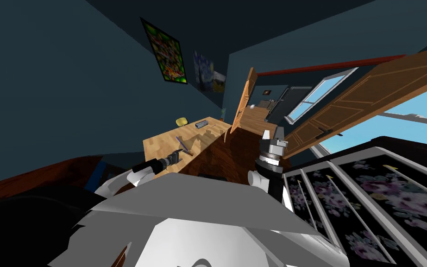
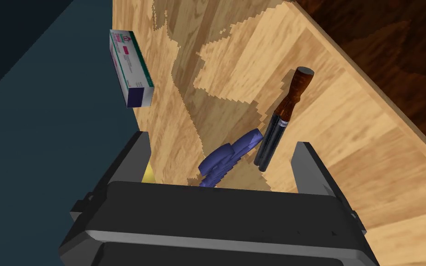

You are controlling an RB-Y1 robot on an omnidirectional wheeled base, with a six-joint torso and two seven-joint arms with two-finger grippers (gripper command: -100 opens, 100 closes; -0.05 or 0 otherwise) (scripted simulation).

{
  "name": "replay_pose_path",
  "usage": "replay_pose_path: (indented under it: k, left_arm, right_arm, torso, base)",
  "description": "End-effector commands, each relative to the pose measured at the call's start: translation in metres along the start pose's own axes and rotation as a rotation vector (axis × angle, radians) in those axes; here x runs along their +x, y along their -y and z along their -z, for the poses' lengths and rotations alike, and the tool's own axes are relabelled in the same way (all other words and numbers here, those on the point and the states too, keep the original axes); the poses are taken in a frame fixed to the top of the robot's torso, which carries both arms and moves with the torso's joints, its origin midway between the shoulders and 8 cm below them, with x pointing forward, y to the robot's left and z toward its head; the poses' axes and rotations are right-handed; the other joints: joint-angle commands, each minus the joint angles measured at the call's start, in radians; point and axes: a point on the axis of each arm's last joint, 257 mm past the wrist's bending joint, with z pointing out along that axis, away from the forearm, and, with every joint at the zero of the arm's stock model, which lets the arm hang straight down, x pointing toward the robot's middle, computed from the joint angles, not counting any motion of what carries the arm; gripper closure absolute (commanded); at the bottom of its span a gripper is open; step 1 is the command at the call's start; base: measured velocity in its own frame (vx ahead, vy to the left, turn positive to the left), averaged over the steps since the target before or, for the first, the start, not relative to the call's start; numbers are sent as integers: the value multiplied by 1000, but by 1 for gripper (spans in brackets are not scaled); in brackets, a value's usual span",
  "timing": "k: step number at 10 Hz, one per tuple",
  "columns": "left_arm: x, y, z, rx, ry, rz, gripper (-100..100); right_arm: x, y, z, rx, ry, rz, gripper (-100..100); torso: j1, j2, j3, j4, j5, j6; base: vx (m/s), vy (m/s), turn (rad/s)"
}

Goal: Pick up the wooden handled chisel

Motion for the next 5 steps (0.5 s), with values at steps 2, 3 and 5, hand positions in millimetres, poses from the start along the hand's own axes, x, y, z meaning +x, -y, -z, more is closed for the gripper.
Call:
replay_pose_path:
  k: [2,3,5]
  left_arm:
    - [-14,-28,5,-107,6,9,-100]
    - [-15,-28,6,-109,7,4,-100]
    - [-24,-51,12,-194,15,18,-100]
  right_arm:
    - [0,0,0,0,0,0,0]
    - [0,0,0,0,0,0,0]
    - [0,0,0,0,0,0,0]
  torso:
    - [-1,2,1,0,0,0]
    - [-1,1,1,0,0,1]
    - [-1,0,0,0,0,1]
  base:
    - [31,6,-71]
    - [38,10,-187]
    - [45,12,-172]
